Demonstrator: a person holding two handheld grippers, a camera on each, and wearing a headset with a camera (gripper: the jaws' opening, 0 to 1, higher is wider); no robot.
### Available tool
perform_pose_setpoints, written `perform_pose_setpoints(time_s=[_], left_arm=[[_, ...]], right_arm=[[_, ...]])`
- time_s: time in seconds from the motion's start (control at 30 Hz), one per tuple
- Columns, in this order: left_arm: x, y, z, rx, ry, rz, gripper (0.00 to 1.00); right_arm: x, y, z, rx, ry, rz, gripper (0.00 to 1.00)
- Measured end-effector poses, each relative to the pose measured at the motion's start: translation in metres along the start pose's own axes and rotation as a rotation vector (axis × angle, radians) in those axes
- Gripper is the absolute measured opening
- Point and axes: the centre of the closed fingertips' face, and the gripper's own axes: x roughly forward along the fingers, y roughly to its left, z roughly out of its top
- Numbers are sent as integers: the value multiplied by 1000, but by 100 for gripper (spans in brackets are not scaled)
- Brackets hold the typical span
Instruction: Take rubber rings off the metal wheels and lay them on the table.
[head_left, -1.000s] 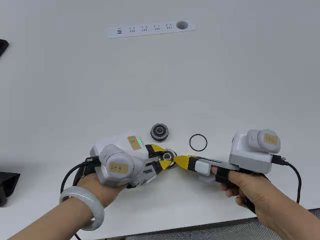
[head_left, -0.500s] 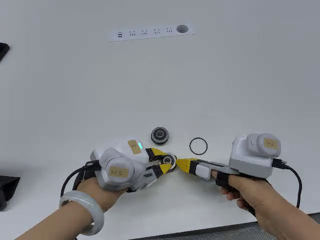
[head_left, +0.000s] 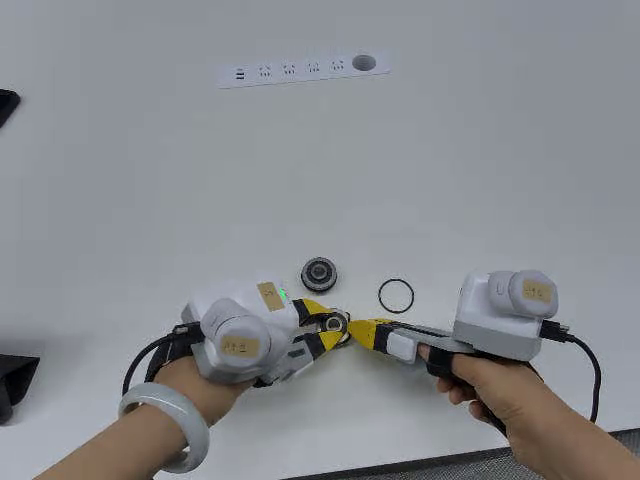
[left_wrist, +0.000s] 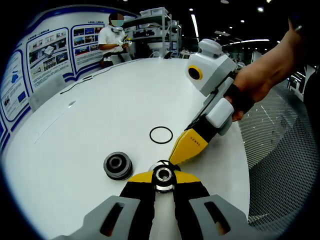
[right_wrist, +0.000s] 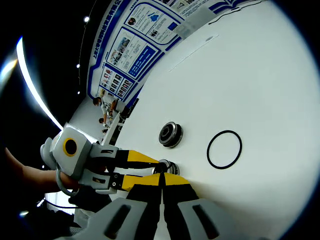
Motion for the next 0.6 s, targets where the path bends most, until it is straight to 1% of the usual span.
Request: perform_pose_setpoints(time_s=[0.4,0.6], left_arm=[[0,0,0,1,0,0,13],[0,0,0,0,-1,0,13]], right_arm=[[0,2,1,1,2,7,2],[2,7,1,3,1,24,2]])
